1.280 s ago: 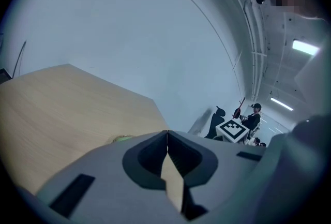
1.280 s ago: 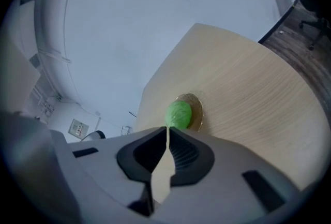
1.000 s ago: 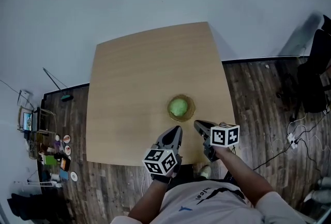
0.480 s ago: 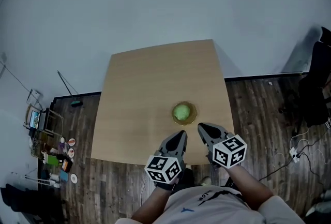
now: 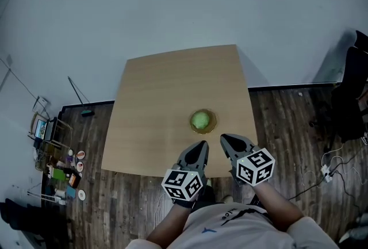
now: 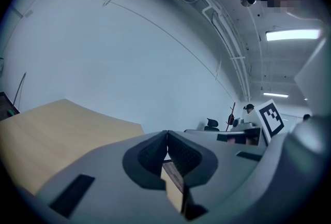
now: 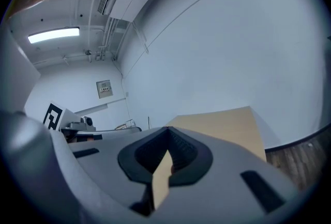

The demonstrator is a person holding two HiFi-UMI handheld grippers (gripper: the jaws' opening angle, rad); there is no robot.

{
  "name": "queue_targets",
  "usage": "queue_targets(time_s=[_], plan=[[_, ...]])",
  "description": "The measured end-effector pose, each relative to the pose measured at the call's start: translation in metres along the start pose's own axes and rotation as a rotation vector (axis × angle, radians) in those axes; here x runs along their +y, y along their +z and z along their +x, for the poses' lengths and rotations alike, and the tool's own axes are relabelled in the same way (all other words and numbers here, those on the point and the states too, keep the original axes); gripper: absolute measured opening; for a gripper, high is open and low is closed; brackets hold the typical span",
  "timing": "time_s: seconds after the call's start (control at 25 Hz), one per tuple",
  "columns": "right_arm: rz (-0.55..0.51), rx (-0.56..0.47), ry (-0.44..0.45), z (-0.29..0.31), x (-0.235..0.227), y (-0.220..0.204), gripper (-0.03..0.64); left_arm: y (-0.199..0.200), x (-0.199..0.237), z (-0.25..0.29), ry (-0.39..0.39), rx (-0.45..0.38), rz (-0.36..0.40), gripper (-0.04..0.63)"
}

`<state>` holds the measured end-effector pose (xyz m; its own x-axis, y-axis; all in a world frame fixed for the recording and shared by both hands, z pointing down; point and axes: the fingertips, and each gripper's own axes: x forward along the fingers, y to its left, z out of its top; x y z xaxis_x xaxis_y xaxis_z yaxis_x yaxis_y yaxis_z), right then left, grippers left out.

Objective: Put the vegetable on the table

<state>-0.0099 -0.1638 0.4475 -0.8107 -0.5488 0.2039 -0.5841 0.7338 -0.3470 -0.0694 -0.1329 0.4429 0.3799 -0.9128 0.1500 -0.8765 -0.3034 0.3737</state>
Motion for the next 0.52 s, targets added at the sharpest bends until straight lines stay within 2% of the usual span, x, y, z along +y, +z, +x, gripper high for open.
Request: queue_targets(time_s=[0.52], plan=[[0.002,-0.004,-0.012,-0.018,-0.008,-0.002,0.012,-0.004,-0.018,0.002,-0.007,-0.001,0.015,0.014]])
